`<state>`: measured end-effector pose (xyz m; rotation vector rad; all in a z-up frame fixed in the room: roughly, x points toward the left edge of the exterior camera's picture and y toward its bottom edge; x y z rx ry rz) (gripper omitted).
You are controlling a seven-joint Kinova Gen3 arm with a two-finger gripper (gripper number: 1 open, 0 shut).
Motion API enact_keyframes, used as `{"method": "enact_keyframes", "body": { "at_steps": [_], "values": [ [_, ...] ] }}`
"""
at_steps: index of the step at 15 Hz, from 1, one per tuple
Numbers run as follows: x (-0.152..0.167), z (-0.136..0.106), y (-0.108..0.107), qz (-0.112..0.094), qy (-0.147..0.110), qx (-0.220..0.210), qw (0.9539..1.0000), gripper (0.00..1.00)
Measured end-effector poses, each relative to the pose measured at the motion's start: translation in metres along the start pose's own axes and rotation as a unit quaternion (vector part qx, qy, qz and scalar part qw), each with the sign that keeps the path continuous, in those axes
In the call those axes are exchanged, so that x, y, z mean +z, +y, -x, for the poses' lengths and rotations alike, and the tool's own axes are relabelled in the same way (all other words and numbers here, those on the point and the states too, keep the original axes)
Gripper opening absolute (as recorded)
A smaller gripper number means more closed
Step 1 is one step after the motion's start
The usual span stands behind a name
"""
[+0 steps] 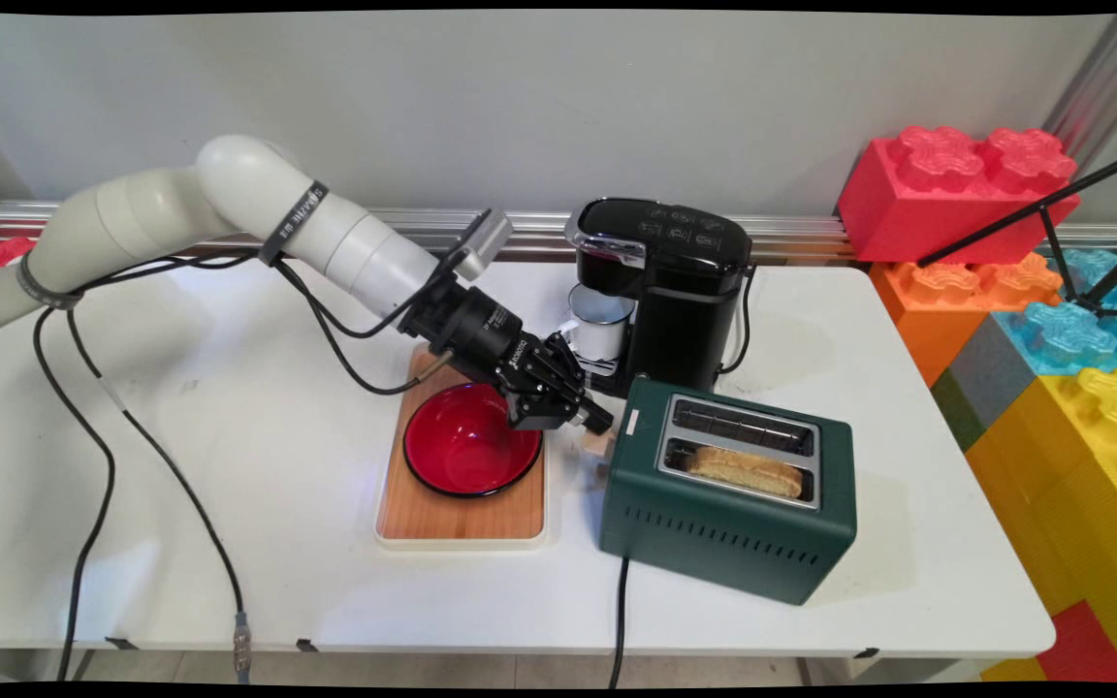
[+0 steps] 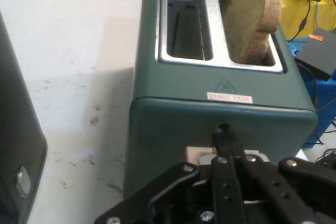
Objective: Press the toaster switch
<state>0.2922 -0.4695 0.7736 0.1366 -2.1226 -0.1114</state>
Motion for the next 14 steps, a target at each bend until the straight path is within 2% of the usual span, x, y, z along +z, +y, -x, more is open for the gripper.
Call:
{"method": "enact_keyframes", "body": {
  "at_steps": [14],
  "values": [
    [0.015,0.017,-0.003,-0.001,-0.008,-0.011,0.9999,0.00]
  ]
}}
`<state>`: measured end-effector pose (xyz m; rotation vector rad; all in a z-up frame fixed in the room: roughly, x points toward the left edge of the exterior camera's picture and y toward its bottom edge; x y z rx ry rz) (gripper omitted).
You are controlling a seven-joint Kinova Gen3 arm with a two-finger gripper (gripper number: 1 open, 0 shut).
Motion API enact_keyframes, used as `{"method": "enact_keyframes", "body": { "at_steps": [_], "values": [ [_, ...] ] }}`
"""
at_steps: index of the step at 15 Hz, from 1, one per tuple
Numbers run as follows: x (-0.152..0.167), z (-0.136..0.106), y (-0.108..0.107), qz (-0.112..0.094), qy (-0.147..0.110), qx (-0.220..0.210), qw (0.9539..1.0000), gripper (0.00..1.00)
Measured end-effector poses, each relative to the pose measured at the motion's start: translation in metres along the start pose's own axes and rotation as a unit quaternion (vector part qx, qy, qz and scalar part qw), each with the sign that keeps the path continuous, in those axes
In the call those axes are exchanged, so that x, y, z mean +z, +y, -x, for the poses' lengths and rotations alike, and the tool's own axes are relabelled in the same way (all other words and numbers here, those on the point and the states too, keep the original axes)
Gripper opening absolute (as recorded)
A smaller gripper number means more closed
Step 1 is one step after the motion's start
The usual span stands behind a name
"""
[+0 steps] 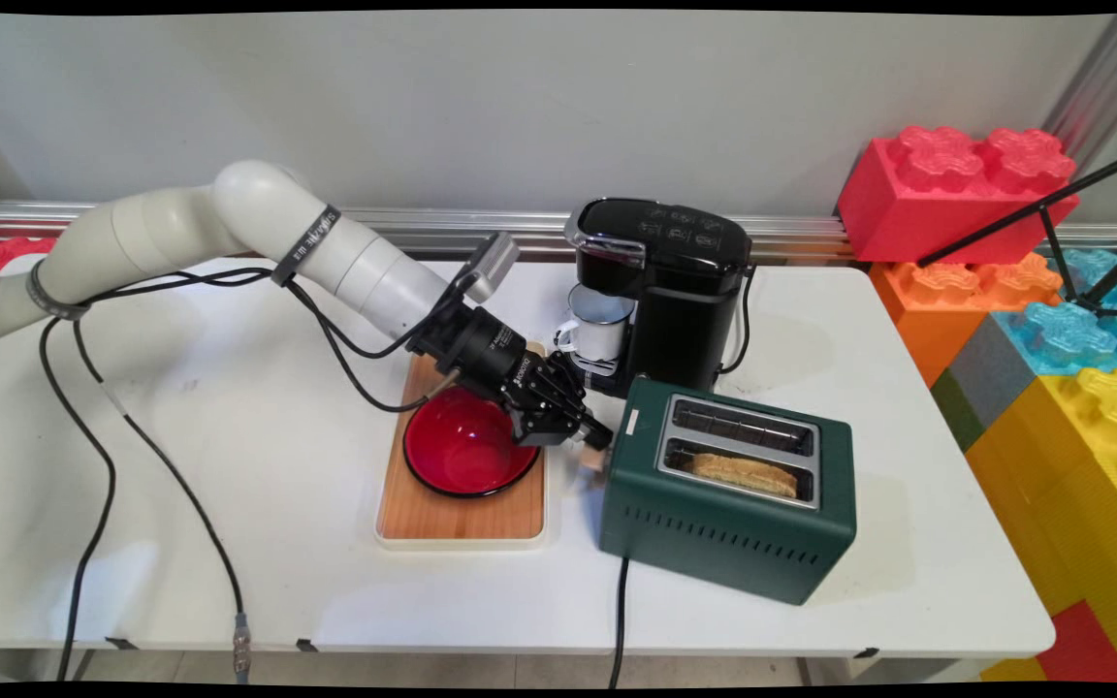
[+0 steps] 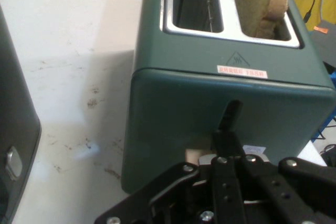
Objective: Press the toaster switch
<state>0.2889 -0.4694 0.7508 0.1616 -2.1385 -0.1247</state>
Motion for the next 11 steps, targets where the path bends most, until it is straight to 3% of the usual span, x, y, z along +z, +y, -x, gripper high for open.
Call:
{"method": "enact_keyframes", "body": {
  "at_steps": [11],
  "values": [
    [0.0062,0.0080,-0.0019,-0.004,-0.008,-0.003,1.0000,0.00]
  ]
}}
